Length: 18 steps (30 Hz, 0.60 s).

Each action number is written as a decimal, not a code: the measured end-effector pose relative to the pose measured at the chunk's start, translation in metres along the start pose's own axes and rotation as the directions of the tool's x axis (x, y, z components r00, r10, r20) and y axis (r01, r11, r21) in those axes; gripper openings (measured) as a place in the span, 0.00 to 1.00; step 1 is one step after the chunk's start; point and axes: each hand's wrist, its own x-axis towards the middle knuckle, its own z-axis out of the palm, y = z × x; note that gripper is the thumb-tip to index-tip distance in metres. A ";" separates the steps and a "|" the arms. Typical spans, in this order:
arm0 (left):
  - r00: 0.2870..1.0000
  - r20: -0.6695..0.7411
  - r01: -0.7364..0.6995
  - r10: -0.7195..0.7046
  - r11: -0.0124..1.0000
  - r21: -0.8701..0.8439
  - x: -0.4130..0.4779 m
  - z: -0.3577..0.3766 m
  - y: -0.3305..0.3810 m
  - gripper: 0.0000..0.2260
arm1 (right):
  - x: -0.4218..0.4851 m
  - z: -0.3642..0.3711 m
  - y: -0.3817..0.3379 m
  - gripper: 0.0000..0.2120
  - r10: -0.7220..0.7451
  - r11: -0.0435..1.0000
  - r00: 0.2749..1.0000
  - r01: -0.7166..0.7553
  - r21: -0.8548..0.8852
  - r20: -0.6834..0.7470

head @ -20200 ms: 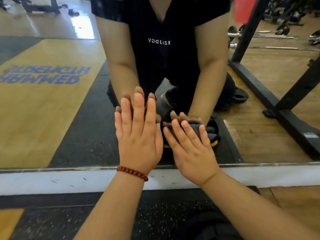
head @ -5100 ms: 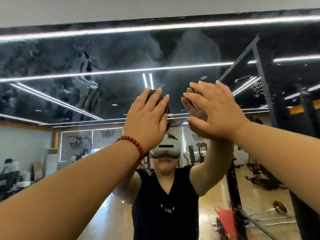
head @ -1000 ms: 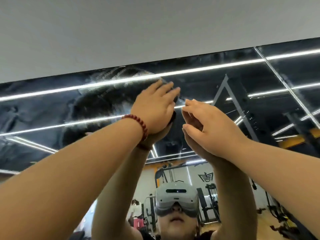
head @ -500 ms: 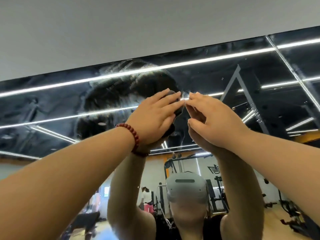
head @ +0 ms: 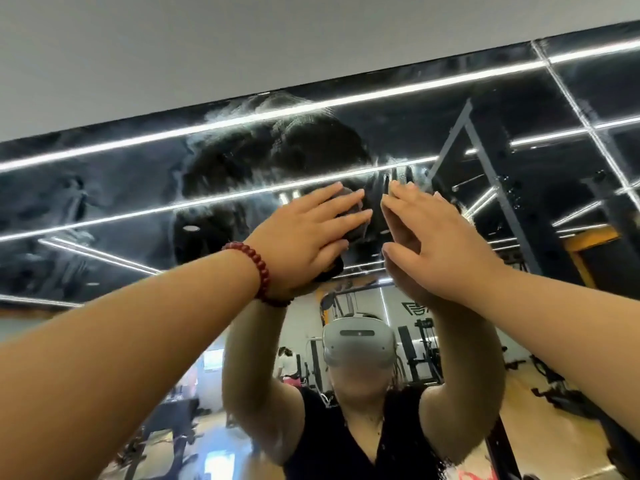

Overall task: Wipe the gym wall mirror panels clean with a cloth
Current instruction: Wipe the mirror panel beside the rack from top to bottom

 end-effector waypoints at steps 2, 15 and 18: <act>0.976 -0.047 0.215 -0.214 0.977 -0.002 0.004 -0.007 -0.030 0.24 | -0.003 0.005 -0.001 0.32 0.009 1.000 1.000 -0.009 -0.024 -0.007; 0.996 -0.084 0.012 -0.009 0.999 0.033 -0.010 -0.003 -0.039 0.24 | -0.009 0.013 0.000 0.32 0.009 0.996 1.000 -0.010 -0.091 -0.012; 0.935 -0.116 0.334 -0.335 0.942 -0.027 -0.004 -0.012 -0.068 0.22 | -0.008 0.014 -0.002 0.34 0.018 0.996 1.000 -0.019 -0.093 -0.006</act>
